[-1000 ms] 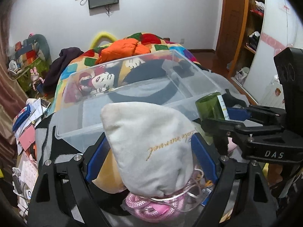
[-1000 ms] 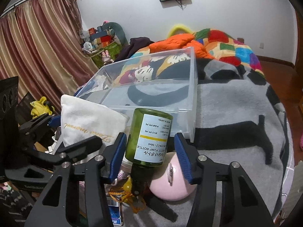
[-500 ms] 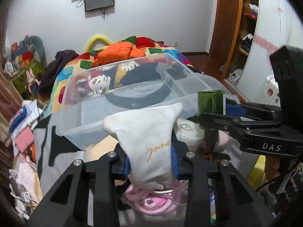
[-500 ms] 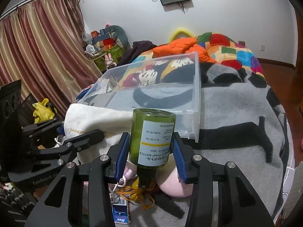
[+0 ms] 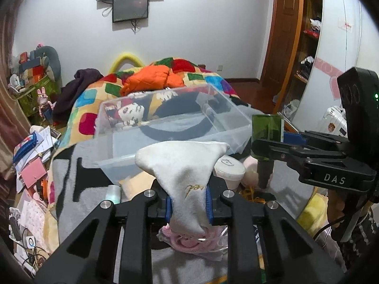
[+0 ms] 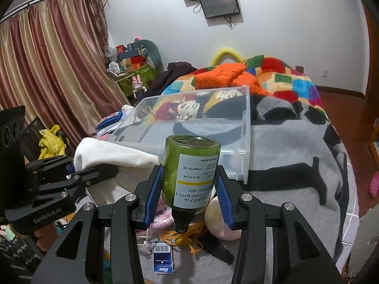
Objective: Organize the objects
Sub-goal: 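Grasp the green bottle with the right gripper while the left grasps the white pouch, then carry the green bottle and white pouch over the clear plastic box with both grippers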
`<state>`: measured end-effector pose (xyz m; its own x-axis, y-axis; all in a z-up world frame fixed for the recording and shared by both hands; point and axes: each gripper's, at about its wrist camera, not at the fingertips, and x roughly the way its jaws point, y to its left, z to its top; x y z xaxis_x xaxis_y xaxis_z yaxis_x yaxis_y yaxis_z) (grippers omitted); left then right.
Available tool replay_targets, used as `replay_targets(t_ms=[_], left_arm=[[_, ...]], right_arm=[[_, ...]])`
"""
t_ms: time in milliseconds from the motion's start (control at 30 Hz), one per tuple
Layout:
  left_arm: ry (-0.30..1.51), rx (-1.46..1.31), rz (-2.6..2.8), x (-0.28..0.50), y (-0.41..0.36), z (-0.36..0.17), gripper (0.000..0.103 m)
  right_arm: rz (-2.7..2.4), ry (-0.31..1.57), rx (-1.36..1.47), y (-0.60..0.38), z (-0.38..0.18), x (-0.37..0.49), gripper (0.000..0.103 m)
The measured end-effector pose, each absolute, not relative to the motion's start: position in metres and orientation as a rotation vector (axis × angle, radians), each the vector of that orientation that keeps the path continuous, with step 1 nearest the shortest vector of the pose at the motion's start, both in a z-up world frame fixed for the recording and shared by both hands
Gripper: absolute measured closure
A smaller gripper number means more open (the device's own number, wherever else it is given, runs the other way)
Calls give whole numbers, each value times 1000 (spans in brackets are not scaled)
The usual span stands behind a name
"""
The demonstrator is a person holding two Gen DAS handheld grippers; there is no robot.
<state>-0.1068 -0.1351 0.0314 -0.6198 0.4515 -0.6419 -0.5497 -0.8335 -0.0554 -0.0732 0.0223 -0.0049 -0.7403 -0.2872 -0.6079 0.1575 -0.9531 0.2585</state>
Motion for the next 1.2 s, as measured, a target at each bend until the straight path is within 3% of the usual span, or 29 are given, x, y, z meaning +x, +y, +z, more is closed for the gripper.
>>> replay_targets(t_ms=[1200], left_arm=[[36,-609,2630,-161,-175,118,82]], right_arm=[[-2846,-156,824,21,53,-117,63]])
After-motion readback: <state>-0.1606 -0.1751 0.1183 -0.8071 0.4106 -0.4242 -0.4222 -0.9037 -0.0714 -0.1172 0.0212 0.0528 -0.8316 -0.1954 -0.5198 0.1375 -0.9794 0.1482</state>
